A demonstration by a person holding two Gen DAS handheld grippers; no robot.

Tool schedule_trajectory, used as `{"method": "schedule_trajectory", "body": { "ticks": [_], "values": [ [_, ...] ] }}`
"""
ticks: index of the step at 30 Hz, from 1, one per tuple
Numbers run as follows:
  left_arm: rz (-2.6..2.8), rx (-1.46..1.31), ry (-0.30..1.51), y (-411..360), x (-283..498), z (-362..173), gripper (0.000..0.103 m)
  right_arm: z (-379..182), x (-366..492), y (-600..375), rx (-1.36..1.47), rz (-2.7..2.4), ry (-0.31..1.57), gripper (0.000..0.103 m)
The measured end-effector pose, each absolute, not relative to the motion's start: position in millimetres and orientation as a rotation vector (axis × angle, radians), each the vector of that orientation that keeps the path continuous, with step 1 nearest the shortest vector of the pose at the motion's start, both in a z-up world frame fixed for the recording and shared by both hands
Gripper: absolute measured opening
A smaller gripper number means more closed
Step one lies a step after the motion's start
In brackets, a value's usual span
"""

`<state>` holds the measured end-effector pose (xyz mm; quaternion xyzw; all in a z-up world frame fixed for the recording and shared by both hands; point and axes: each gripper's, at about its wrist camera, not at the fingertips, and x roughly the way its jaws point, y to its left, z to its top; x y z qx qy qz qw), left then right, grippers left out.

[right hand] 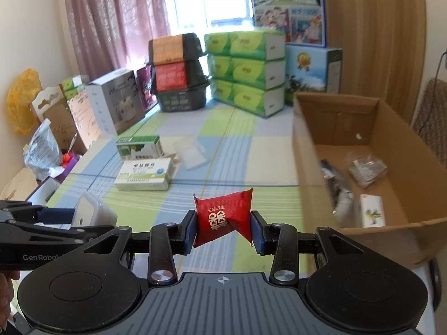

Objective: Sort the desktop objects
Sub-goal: 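Carry night light and red packet over the cardboard box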

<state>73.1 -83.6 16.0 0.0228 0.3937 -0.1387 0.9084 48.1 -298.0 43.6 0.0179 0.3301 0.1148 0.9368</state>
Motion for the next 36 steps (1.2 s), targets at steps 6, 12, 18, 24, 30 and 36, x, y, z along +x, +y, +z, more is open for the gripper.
{"method": "schedule_trajectory", "body": {
  "ticks": [6,12,18,24,30,36],
  "values": [
    [-0.291,0.051,0.79,-100,59,35,0.064,63,33,-321,0.028,0.199,0.645,0.037],
    [-0.325,0.06,0.766,-124,51,50,0.064,74,22,-349,0.032,0.147,0.631,0.038],
    [-0.378,0.068,0.751,-156,47,60,0.064,83,16,-382,0.048,0.094,0.619,0.038],
    [-0.425,0.085,0.743,-184,50,67,0.064,87,12,-408,0.063,0.046,0.62,0.038],
    [-0.46,0.097,0.735,-206,51,75,0.064,90,9,-431,0.076,0.015,0.615,0.038],
    [-0.5,0.109,0.731,-229,52,80,0.064,94,10,-448,0.083,-0.006,0.612,0.038]
  ]
}}
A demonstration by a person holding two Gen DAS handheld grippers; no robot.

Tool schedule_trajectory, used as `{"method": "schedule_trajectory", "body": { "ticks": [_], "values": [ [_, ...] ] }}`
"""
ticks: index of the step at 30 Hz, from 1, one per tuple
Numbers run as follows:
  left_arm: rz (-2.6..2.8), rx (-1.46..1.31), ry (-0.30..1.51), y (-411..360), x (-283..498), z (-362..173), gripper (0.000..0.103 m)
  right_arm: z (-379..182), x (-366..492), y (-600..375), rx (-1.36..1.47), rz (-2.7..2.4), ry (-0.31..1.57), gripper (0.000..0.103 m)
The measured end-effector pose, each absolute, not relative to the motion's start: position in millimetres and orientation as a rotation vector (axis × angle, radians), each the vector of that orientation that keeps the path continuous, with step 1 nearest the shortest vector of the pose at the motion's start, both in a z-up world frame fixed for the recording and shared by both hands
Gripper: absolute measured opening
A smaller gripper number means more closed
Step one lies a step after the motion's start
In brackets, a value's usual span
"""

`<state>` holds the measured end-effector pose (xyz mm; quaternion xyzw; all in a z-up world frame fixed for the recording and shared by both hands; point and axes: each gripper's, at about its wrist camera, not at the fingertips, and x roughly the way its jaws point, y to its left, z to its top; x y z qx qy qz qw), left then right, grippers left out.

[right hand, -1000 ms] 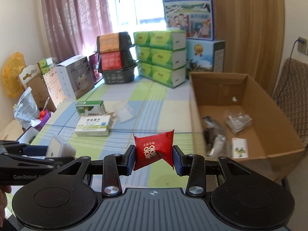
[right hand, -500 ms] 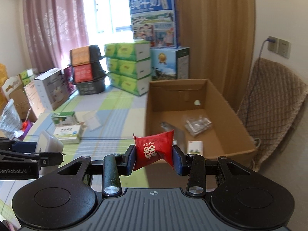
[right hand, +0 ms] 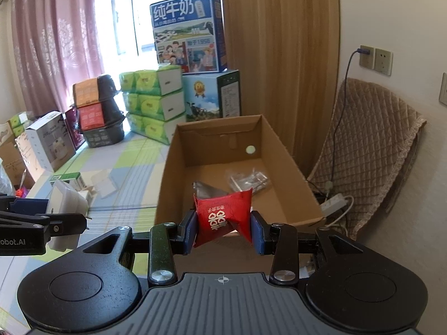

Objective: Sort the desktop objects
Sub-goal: 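Carry night light and red packet over the cardboard box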

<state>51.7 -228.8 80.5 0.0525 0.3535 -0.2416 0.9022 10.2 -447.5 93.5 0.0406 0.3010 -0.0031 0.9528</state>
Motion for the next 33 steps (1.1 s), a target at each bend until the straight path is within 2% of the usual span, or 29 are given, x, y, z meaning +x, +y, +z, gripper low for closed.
{"method": "schedule_trajectory", "body": {
  "ticks": [33],
  "values": [
    [-0.61,0.128,0.796,-328,115,62,0.064,88,71,-512,0.076,-0.042,0.635,0.038]
  ]
}}
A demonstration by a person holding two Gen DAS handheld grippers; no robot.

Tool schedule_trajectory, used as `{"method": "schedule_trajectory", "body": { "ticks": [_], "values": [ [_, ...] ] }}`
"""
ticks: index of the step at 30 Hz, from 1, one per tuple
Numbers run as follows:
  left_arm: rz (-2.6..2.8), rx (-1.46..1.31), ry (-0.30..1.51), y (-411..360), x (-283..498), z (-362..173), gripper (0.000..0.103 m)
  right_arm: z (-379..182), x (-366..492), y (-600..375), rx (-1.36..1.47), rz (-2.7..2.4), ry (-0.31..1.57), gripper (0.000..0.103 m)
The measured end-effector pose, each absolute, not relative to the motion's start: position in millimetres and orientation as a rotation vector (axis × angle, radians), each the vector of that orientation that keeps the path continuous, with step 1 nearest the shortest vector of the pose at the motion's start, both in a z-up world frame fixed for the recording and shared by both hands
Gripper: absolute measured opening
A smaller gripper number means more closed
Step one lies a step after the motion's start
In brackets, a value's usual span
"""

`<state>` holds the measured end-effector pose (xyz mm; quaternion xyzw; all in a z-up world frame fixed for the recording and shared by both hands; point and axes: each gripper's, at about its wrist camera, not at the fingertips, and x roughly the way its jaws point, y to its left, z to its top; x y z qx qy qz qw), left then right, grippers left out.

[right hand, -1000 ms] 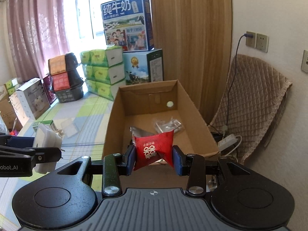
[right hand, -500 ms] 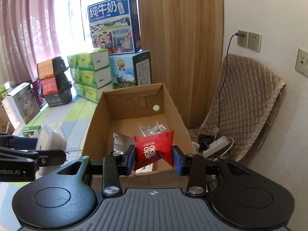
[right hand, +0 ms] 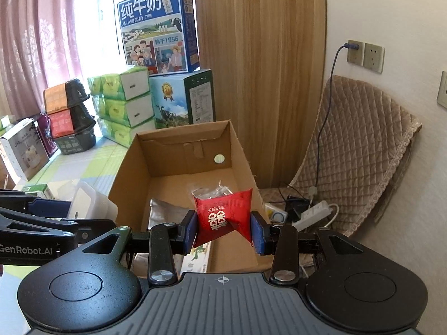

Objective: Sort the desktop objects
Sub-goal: 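Carry night light and red packet over the cardboard box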

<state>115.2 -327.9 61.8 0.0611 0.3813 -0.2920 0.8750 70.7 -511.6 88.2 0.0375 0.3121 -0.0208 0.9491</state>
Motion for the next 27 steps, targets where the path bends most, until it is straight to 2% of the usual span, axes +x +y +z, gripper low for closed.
{"method": "schedule_trajectory", "body": {
  "ticks": [14,17,27],
  "values": [
    [-0.625,0.061,0.843,-345,148,46,0.064,84,95,-524,0.079,-0.046,0.642,0.038],
    [-0.629,0.041,0.861,-346,156,42,0.071,83,98,-524,0.08,-0.043,0.647,0.038],
    [-0.594,0.022,0.845,-323,147,45,0.071,78,99,-522,0.107,-0.031,0.664,0.038]
  ]
}}
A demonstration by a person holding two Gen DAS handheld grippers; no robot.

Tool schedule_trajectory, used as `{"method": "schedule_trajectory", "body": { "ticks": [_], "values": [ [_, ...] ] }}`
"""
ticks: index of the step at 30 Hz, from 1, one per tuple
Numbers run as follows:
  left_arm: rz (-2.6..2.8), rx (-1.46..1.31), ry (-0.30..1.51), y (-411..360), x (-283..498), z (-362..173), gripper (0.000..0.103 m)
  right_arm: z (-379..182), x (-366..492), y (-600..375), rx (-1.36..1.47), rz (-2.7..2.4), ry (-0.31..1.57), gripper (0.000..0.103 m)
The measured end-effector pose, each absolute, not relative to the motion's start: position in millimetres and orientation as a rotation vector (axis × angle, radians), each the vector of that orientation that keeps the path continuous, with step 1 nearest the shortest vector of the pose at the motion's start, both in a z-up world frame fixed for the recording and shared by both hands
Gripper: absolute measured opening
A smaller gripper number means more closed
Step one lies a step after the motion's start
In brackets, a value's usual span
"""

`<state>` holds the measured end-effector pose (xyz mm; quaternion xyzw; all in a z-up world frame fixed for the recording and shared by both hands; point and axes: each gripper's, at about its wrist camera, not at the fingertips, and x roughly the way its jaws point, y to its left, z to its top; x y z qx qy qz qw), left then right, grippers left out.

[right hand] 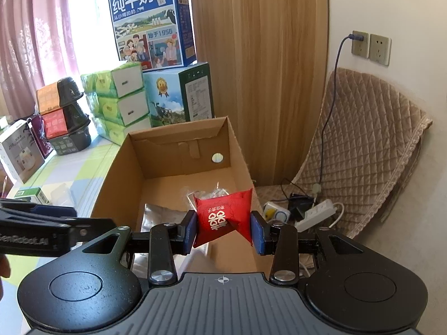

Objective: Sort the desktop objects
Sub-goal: 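Carry night light and red packet over the cardboard box, then open both tools to drop night light and red packet into the box, then withdraw both tools from the box toward the medicine box and plastic tray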

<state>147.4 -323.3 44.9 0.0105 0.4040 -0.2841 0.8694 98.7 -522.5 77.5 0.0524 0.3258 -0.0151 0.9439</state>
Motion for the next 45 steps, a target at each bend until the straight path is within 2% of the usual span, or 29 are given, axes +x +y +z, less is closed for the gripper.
{"method": "schedule_trajectory", "body": {
  "ticks": [5,6,7,8,17,23,45],
  "values": [
    [-0.573,0.003,0.845,-308,143,46,0.071,77,103,-521,0.139,-0.003,0.662,0.039],
    [-0.57,0.002,0.845,-305,143,46,0.071,77,104,-522,0.149,0.007,0.659,0.05],
    [-0.567,0.002,0.846,-303,142,46,0.071,78,104,-522,0.159,0.01,0.654,0.067],
    [-0.562,0.001,0.846,-300,141,46,0.071,79,102,-523,0.165,0.007,0.646,0.071],
    [-0.519,-0.009,0.843,-270,130,51,0.071,86,81,-520,0.19,-0.007,0.642,0.072],
    [-0.488,-0.019,0.84,-249,118,55,0.076,91,65,-505,0.189,0.007,0.65,0.074],
    [-0.395,-0.043,0.796,-169,85,71,0.085,100,41,-424,0.128,0.112,0.662,0.09]
  ]
}}
